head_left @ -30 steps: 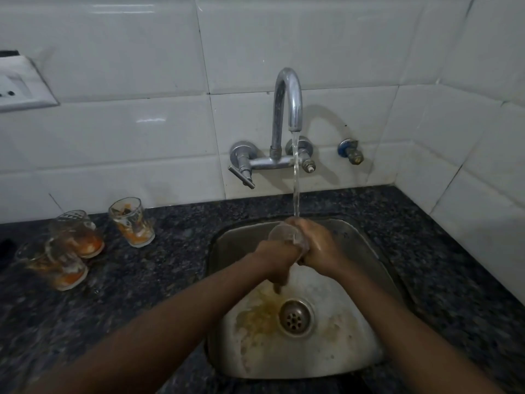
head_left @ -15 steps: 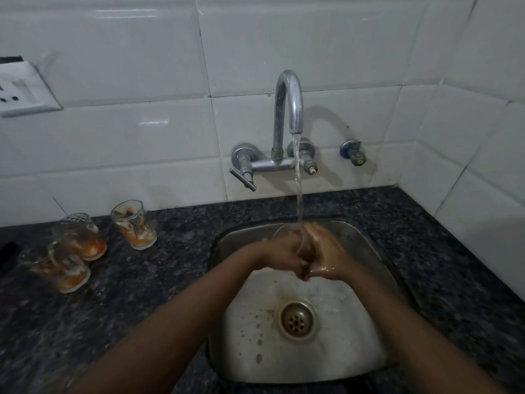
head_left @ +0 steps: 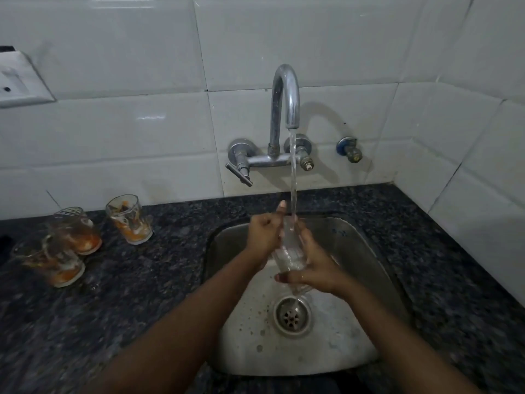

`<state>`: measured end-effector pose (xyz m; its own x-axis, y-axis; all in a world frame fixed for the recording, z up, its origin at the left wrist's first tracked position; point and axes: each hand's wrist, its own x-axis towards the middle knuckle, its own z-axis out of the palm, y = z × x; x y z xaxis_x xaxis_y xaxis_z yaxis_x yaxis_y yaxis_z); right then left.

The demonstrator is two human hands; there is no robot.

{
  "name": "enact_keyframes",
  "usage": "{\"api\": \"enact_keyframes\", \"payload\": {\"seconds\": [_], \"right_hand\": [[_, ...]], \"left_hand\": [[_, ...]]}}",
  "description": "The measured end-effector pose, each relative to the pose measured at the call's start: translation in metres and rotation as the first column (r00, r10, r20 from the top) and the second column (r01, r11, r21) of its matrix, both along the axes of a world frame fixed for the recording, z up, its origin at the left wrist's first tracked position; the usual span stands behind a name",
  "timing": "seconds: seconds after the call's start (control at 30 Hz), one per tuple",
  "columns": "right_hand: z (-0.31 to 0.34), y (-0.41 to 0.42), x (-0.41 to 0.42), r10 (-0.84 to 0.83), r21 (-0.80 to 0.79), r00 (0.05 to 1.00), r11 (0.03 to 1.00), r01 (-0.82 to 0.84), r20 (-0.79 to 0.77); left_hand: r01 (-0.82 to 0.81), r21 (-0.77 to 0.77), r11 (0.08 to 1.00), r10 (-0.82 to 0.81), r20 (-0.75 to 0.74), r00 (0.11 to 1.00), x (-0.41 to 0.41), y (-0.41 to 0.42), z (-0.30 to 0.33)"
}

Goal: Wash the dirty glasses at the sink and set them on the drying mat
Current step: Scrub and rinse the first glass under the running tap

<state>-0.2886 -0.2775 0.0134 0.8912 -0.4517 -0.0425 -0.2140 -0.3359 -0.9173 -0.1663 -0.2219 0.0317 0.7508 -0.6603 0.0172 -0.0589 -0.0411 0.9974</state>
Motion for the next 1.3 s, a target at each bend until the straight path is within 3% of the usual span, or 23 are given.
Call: {"api": "enact_keyframes", "payload": {"seconds": [0.03, 0.07, 0.1, 0.13, 0.17, 0.2, 0.23, 0.27, 0.3, 0.33, 0.37, 0.4, 0.43, 0.47, 0.5, 0.57, 0.63, 0.7, 0.8, 0.9, 1.07, 1.17, 1.3], "right_hand": [[0.003, 0.001, -0.006, 0.028, 0.296, 0.998, 0.954, -0.043, 0.055], [0.005, 0.002, -0.009, 0.023, 0.538, 0.996, 0.84, -0.067, 0.087], [0.007, 0.002, -0.01, -0.008, 0.688, 0.996, 0.723, -0.059, 0.093], [0.008, 0.002, -0.01, -0.028, 0.737, 0.997, 0.675, -0.034, 0.071], [0.009, 0.003, -0.009, -0.051, 0.721, 0.998, 0.693, 0.018, 0.024], [0.009, 0.007, -0.006, -0.078, 0.612, 0.996, 0.786, 0.087, -0.041], [0.01, 0.013, -0.003, -0.103, 0.368, 0.988, 0.919, 0.139, -0.116], [0.008, 0.018, 0.002, -0.119, 0.021, 0.97, 0.992, 0.127, -0.21], [0.003, 0.023, 0.006, -0.175, -0.327, 0.943, 0.942, 0.076, -0.284], [0.0, 0.027, 0.008, -0.225, -0.507, 0.929, 0.861, 0.049, -0.292], [-0.002, 0.027, 0.008, -0.221, -0.501, 0.935, 0.863, 0.056, -0.276], [-0.002, 0.023, 0.007, -0.154, -0.349, 0.958, 0.935, 0.063, -0.241], [0.002, 0.017, 0.004, -0.092, -0.055, 0.982, 0.995, 0.084, -0.162], [0.006, 0.013, 0.0, -0.055, 0.286, 0.996, 0.956, 0.072, -0.07], [0.006, 0.009, -0.004, -0.037, 0.575, 0.999, 0.817, 0.037, -0.011], [0.003, 0.005, -0.009, -0.013, 0.813, 0.999, 0.582, -0.019, 0.034], [0.0, 0.002, -0.01, 0.001, 0.829, 1.0, 0.559, -0.009, 0.011], [-0.001, -0.001, -0.007, -0.049, 0.773, 0.997, 0.63, 0.071, -0.052], [-0.002, -0.004, -0.004, -0.21, 0.474, 0.977, 0.857, 0.203, -0.039], [0.002, -0.006, 0.0, -0.19, 0.202, 0.98, 0.964, 0.174, 0.062], [0.005, -0.004, 0.012, -0.316, -0.127, 0.949, 0.941, 0.313, -0.006], [0.003, -0.006, 0.02, -0.365, -0.012, 0.93, 0.931, 0.366, 0.051], [0.0, -0.008, 0.025, -0.425, 0.388, 0.884, 0.861, 0.329, 0.195]], "left_hand": [[0.008, -0.061, 0.998, -0.014, -0.098, 0.995, 0.003, 0.001, -0.003], [0.001, -0.091, 0.996, -0.015, -0.154, 0.988, 0.004, 0.002, -0.005], [-0.009, -0.097, 0.995, -0.008, -0.179, 0.984, 0.004, 0.002, -0.008], [-0.01, -0.085, 0.996, -0.005, -0.174, 0.985, 0.004, 0.001, -0.011], [0.004, -0.046, 0.999, -0.01, -0.131, 0.991, 0.005, 0.0, -0.013], [0.032, 0.033, 0.999, -0.03, -0.053, 0.998, 0.007, -0.001, -0.014], [0.058, 0.153, 0.986, -0.066, 0.051, 0.997, 0.007, -0.003, -0.015], [0.069, 0.284, 0.956, -0.117, 0.158, 0.98, 0.006, -0.006, -0.014], [0.049, 0.368, 0.929, -0.144, 0.237, 0.961, 0.004, -0.008, -0.012], [0.024, 0.394, 0.919, -0.14, 0.267, 0.953, 0.004, -0.01, -0.01], [0.023, 0.376, 0.926, -0.125, 0.25, 0.96, 0.005, -0.012, -0.009], [0.042, 0.319, 0.947, -0.107, 0.188, 0.976, 0.006, -0.012, -0.008], [0.069, 0.243, 0.968, -0.096, 0.099, 0.99, 0.007, -0.012, -0.007], [0.098, 0.164, 0.982, -0.098, -0.004, 0.995, 0.007, -0.011, -0.007], [0.113, 0.102, 0.988, -0.104, -0.089, 0.991, 0.007, -0.009, -0.007], [0.116, 0.031, 0.993, -0.108, -0.189, 0.976, 0.003, -0.005, -0.01], [0.088, -0.035, 0.995, -0.095, -0.323, 0.942, -0.002, -0.003, -0.011], [0.064, -0.106, 0.992, -0.106, -0.462, 0.881, -0.003, -0.001, -0.009], [0.067, -0.239, 0.969, -0.2, -0.59, 0.783, -0.004, 0.0, 0.0], [0.038, -0.322, 0.946, -0.242, -0.625, 0.742, 0.001, 0.002, 0.007], [0.024, -0.33, 0.944, -0.236, -0.622, 0.746, 0.011, 0.01, 0.011], [0.007, -0.268, 0.963, -0.174, -0.606, 0.776, 0.014, 0.017, 0.004], [0.078, 0.116, 0.99, -0.011, -0.493, 0.87, 0.013, 0.034, -0.023]]}}
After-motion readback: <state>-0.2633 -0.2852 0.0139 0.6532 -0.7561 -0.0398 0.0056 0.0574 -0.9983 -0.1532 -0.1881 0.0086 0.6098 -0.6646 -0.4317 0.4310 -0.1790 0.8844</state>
